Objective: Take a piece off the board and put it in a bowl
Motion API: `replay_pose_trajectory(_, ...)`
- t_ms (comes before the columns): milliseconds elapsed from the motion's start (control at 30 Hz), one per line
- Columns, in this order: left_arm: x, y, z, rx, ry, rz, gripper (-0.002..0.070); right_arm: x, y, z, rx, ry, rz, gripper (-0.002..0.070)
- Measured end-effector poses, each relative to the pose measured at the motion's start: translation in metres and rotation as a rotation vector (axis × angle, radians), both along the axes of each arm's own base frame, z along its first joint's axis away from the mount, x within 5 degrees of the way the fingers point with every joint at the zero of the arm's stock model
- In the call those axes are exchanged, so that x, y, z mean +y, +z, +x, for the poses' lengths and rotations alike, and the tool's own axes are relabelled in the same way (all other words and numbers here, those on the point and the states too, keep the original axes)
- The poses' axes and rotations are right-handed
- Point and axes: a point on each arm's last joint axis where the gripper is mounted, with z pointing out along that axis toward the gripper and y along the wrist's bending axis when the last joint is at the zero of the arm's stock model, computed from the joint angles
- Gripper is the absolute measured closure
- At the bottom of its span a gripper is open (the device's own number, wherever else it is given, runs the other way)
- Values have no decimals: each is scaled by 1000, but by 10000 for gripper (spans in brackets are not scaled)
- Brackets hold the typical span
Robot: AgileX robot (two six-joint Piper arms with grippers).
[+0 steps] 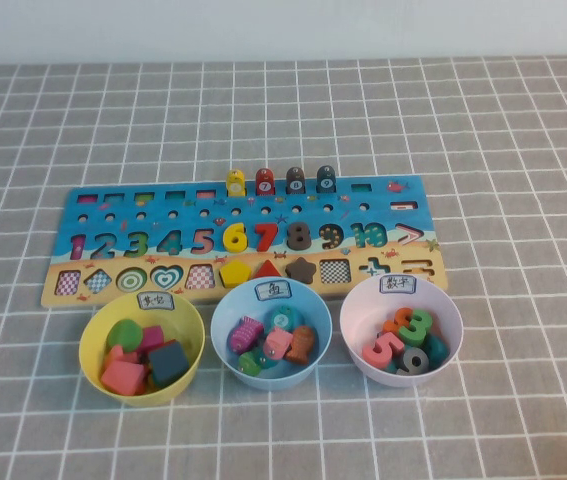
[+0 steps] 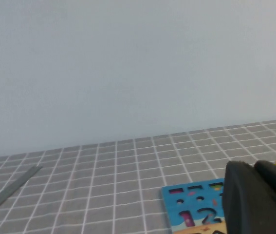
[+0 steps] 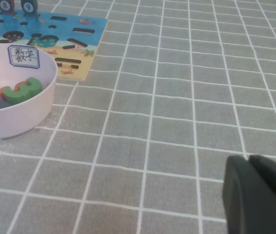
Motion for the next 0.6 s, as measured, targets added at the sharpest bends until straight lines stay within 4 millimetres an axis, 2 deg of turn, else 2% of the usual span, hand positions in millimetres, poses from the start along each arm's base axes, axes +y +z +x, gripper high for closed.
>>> replay_pose_trajectory(100, 3, -9, -1, 0, 55, -27, 675, 0, 0, 0, 0, 0, 0, 694)
replay_pose_trajectory(267, 4, -20, -1, 95, 68, -57, 675, 0, 0, 0, 0, 0, 0, 694)
replay_pose_trajectory(500, 5, -44, -3, 359, 82, -46, 675, 0, 0, 0, -2, 0, 0, 694)
replay_pose_trajectory(600, 5, -49, -5, 419, 87, -37, 675, 0, 0, 0, -2, 0, 0, 694)
